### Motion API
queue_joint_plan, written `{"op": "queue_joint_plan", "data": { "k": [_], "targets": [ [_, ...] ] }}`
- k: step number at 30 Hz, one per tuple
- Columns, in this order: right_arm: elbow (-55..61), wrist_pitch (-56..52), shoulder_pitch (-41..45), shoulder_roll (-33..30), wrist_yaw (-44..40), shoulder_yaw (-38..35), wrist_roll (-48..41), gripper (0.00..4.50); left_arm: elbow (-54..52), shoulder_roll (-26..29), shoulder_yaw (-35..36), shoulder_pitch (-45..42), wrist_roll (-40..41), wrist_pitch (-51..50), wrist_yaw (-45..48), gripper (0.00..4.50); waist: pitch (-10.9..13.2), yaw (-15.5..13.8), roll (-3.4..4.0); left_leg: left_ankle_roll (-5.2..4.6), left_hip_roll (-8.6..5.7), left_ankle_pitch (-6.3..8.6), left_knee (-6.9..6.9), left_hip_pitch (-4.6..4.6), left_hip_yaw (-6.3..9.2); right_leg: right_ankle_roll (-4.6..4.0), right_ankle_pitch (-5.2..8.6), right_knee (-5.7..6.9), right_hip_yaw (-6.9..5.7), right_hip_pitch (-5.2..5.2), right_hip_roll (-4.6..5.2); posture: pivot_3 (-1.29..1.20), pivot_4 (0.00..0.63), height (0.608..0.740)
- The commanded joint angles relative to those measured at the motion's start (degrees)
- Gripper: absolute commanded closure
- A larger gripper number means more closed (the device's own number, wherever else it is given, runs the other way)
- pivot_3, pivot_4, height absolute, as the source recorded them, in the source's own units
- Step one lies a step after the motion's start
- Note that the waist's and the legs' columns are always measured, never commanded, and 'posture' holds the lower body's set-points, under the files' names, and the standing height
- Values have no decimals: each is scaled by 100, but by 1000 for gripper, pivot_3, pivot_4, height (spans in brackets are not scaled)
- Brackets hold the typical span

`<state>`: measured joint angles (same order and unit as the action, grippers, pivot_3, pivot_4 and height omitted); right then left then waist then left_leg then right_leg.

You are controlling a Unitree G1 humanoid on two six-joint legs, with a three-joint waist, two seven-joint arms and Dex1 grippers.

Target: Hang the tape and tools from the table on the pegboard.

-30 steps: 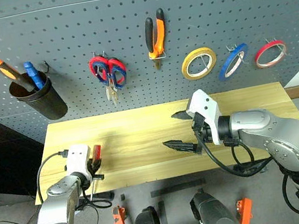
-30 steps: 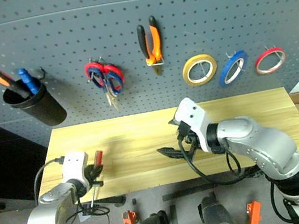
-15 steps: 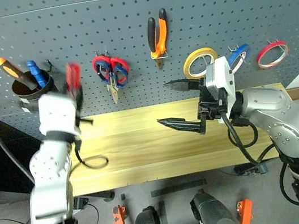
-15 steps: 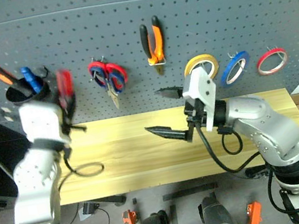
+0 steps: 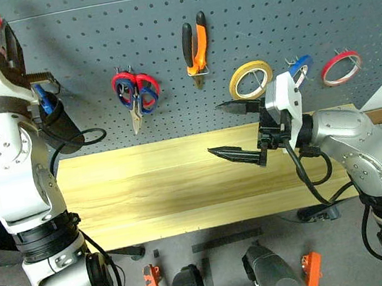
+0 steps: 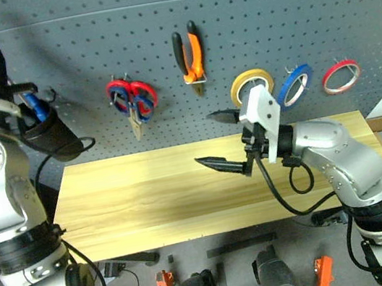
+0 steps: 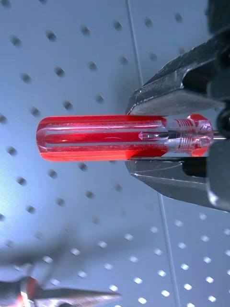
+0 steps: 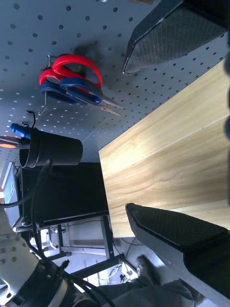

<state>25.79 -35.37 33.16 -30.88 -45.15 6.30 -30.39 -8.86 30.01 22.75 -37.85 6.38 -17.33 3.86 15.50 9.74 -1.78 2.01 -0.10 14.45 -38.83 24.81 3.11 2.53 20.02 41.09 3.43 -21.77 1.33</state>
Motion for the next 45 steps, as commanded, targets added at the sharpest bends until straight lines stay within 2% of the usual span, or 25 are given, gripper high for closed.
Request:
{"op": "queue_joint_plan", "data": {
  "k": [1,4,15,18,22,26,29,32,39,42,45],
  "targets": [
    [122,81,72,-15,-15,-106,-33,0,-96,1,231,164,30,141,-140,3683,0,-5,0,0,0,0,-1,0,0,0,0,1,0,0,0,-198,199,740],
    [117,75,70,-26,-11,-113,-34,0,-109,3,275,290,17,207,-231,3683,-2,-8,-4,-3,0,2,-4,2,1,0,0,1,-1,0,0,-199,198,740],
    [133,53,54,-62,9,-122,-11,0,-115,-246,169,-47,165,359,-431,23,-18,-8,-23,-3,-1,2,-7,1,1,0,0,5,-2,1,1,-198,193,740],
    [161,38,-17,-100,51,-269,-72,0,-313,-213,-216,-220,183,482,-87,23,-28,-17,-29,-2,-1,1,-8,2,1,0,0,5,-2,1,1,-201,187,740],
    [264,-89,-269,-241,136,-794,-322,0,-994,-318,-1107,-66,414,289,719,23,-44,-39,-31,3,-7,-2,-8,2,1,0,0,3,-2,5,4,-199,180,740],
    [536,-261,-731,-502,244,-1219,-509,0,-1656,-292,-1753,461,968,-421,1486,23,-86,-9,-10,6,-6,-3,-4,3,-2,0,0,-1,3,4,5,-205,171,740],
    [718,-343,-1044,-613,377,-1392,-555,0,-1911,-214,-2087,935,1363,-1311,1792,23,-112,71,9,-2,0,1,-2,-1,-6,0,0,5,11,3,-4,-216,165,740],
    [838,-334,-1304,-685,469,-1460,-530,0,-2186,-201,-2266,1336,1697,-1719,2085,23,-178,155,36,-13,4,5,-4,-4,-6,0,0,13,15,5,-9,-229,159,740],
    [734,-83,-2112,-597,884,-1391,-30,0,-1970,-309,-2342,2046,1372,-1457,2019,23,-345,146,39,-17,-1,-1,-7,-25,1,1,0,9,31,36,-12,-234,133,740],
    [64,654,-2766,184,1760,-1095,813,0,-1377,-216,-2381,3021,887,-631,2103,23,-535,170,33,-17,0,0,2,-38,-1,1,0,1,40,45,-12,-230,100,740],
    [-436,1348,-3115,586,2004,-947,1336,0,-898,-168,-2383,3651,619,-35,2224,23,-647,178,50,-16,-2,2,49,-95,-13,2,1,-13,60,73,-16,-227,80,740]
  ]
}}
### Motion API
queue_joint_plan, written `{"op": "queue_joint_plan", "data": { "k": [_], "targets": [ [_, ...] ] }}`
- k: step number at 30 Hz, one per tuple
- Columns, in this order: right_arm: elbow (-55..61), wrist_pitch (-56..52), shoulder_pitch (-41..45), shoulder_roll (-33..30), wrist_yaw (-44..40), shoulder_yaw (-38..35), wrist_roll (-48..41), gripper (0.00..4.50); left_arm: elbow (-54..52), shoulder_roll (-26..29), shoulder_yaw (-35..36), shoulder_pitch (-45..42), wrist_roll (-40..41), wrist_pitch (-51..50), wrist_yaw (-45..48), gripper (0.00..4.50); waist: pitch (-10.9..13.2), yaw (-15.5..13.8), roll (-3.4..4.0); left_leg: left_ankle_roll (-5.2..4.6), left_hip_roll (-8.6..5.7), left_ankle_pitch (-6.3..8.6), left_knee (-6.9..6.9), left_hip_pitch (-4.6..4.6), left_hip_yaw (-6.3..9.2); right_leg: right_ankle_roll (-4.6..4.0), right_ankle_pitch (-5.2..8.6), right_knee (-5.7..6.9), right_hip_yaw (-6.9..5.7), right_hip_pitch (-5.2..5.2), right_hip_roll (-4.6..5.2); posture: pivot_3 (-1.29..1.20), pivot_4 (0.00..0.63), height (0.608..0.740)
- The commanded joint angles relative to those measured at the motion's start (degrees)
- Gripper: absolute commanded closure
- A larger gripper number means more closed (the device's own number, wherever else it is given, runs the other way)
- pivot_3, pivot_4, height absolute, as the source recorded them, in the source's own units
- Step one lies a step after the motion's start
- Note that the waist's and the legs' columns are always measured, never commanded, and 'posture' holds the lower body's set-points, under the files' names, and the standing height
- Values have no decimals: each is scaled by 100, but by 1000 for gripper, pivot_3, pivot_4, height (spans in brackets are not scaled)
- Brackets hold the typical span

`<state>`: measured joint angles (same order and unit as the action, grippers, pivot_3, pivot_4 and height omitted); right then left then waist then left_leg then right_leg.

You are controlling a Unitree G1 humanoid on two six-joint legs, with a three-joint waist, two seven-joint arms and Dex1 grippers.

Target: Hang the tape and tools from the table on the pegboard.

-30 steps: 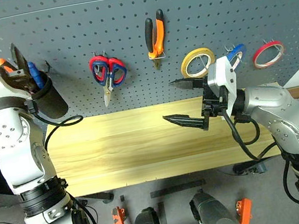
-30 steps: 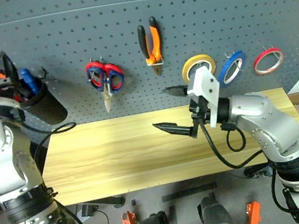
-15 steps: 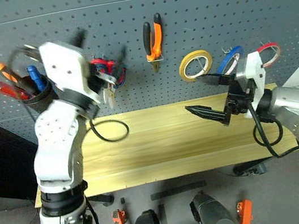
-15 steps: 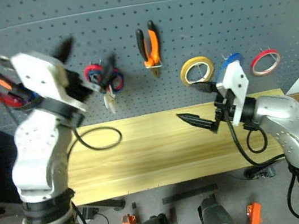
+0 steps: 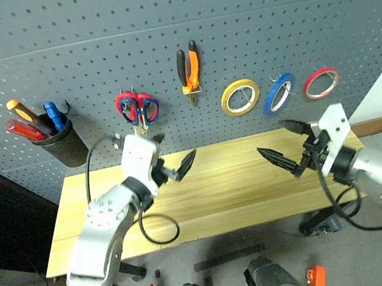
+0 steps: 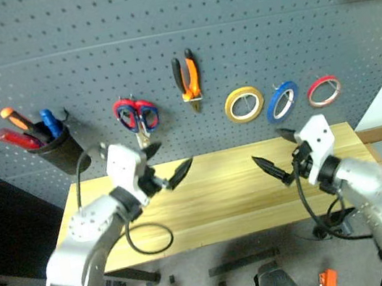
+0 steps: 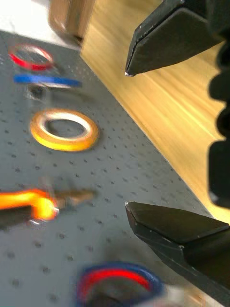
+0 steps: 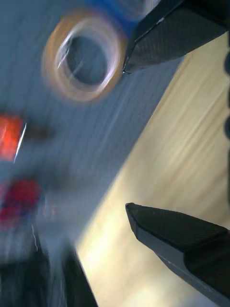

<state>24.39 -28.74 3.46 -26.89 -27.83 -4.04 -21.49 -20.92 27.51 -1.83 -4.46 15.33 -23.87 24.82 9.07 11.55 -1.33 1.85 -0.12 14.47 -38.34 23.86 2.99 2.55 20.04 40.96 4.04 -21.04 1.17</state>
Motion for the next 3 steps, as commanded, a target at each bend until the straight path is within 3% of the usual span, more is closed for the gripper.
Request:
{"op": "queue_joint_plan", "data": {
  "k": [1,3],
  "targets": [
    [-449,860,-207,280,344,92,565,0,467,46,117,424,-329,761,102,23,-10,-9,10,1,-3,-1,4,-3,-6,0,0,4,5,-2,1,-226,77,740],
    [-880,1314,-308,448,528,82,850,0,893,-3,264,642,-514,1139,-42,23,-21,-19,12,3,-11,-9,0,-4,-4,0,0,13,5,-2,1,-225,68,740]
  ]
}}
